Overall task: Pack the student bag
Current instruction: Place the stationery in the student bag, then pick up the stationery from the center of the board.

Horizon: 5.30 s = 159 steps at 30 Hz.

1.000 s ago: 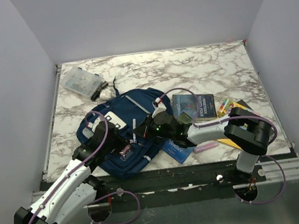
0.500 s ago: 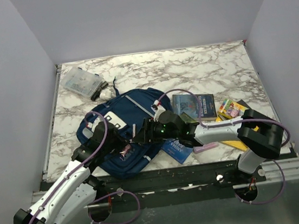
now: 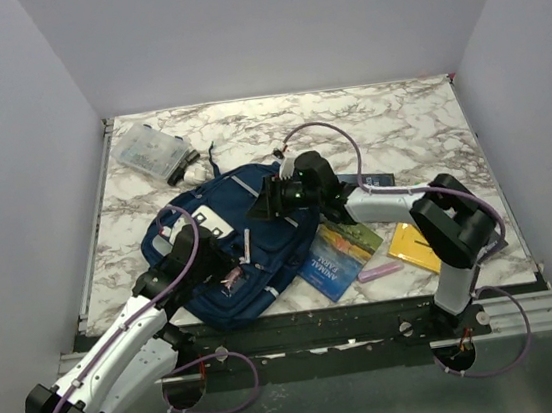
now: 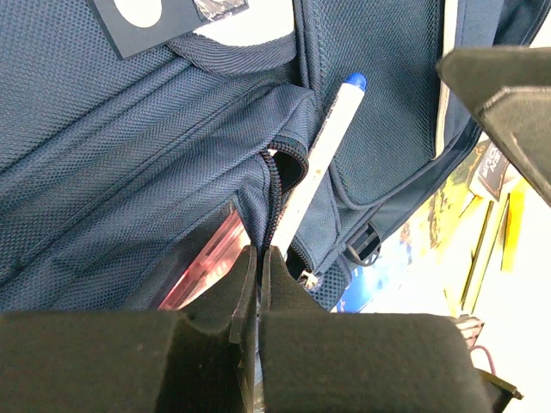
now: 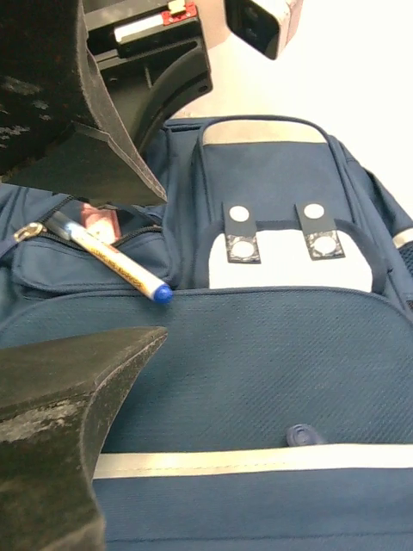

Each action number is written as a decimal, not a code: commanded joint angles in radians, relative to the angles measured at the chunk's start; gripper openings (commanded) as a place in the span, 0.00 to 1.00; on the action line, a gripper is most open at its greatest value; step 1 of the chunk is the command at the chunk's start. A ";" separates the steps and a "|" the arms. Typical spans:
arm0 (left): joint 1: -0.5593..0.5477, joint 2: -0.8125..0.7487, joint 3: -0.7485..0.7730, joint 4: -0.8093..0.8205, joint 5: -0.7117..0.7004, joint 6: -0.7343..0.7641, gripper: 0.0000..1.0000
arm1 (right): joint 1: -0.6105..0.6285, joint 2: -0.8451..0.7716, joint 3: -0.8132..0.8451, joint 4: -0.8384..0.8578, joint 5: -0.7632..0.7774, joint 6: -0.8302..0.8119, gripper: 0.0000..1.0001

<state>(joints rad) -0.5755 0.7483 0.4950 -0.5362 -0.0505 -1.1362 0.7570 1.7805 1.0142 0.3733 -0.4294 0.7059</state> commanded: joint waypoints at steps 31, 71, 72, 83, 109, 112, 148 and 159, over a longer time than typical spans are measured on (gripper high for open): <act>0.002 0.008 0.014 0.077 0.040 -0.002 0.00 | 0.057 0.077 -0.226 0.471 -0.216 0.454 0.01; 0.001 0.006 -0.026 0.093 0.049 -0.011 0.00 | 0.214 0.113 -0.060 -0.070 -0.223 0.121 0.34; 0.001 0.004 -0.026 0.093 0.049 -0.013 0.00 | 0.214 0.129 -0.039 -0.116 -0.215 0.088 0.35; 0.002 -0.029 -0.046 0.079 0.043 -0.014 0.00 | 0.154 0.093 -0.013 -0.122 -0.215 0.065 0.52; 0.001 -0.028 -0.071 0.072 0.068 -0.039 0.00 | 0.165 0.244 0.041 0.167 -0.219 0.378 0.35; 0.002 -0.027 -0.085 0.071 0.059 -0.045 0.00 | 0.132 0.193 -0.003 0.162 -0.221 0.364 0.43; 0.004 -0.036 -0.055 0.079 -0.031 0.061 0.00 | 0.056 -0.619 -0.281 -1.331 0.935 0.619 0.79; 0.004 -0.037 -0.036 0.075 -0.026 0.098 0.00 | 0.031 -0.521 -0.321 -1.408 1.016 0.889 0.70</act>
<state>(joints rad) -0.5697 0.7200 0.4187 -0.4683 -0.0456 -1.0718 0.8070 1.2514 0.7311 -1.0260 0.5327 1.4857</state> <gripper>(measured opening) 0.011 0.722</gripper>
